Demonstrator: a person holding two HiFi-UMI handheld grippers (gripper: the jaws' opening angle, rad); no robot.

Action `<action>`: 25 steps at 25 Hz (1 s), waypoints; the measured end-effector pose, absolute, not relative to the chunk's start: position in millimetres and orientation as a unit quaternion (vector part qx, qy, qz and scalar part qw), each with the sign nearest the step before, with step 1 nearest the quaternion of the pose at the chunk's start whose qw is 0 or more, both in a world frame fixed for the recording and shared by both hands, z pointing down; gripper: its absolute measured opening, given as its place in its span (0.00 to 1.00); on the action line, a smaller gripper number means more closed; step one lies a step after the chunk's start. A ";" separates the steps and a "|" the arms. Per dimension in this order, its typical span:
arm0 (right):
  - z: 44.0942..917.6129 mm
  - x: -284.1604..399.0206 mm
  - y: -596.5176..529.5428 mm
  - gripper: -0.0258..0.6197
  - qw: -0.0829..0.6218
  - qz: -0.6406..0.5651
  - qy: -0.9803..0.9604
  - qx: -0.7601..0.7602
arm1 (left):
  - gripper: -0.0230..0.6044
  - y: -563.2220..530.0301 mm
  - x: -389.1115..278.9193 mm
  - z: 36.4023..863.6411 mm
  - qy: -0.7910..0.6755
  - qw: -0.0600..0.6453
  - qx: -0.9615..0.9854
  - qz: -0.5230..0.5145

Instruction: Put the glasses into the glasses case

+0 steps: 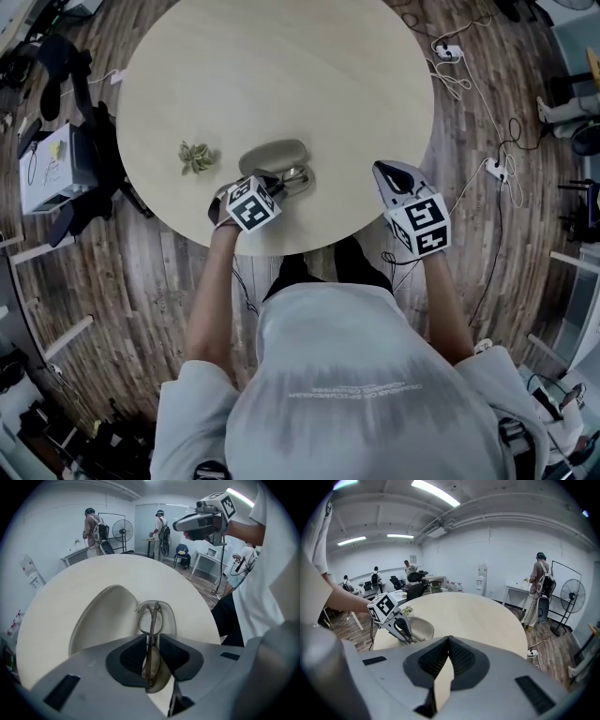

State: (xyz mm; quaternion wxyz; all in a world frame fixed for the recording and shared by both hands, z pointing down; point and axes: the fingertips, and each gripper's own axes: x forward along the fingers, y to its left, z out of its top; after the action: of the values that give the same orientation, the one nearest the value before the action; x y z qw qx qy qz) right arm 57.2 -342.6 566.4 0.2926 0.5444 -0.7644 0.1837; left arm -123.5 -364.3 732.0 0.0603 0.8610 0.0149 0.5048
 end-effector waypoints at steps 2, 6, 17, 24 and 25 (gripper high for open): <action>566.4 58.8 -342.4 0.04 0.290 0.185 -0.764 0.545 | 0.18 -368.9 -125.3 727.2 0.000 0.063 0.864 0.499; 559.9 61.8 -346.3 0.04 0.283 0.175 -0.771 0.542 | 0.18 -379.6 -130.5 709.8 -0.016 0.055 0.874 0.482; 498.8 75.2 -394.3 0.04 0.249 0.093 -0.798 0.541 | 0.11 -434.2 -164.9 597.7 -0.190 0.053 0.913 0.358; 449.1 49.4 -433.4 0.04 0.222 0.030 -0.827 0.516 | 0.06 -467.8 -200.7 511.1 -0.329 0.060 0.912 0.235; 442.3 44.4 -437.7 0.04 0.218 0.022 -0.831 0.512 | 0.06 -471.4 -205.0 498.7 -0.346 0.058 0.911 0.219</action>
State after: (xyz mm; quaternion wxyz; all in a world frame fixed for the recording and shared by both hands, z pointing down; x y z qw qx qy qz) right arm 44.4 -437.7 442.3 0.2177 0.5116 -0.8309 0.0218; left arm -205.0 -471.4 498.7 0.0581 0.9107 -0.3456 0.2186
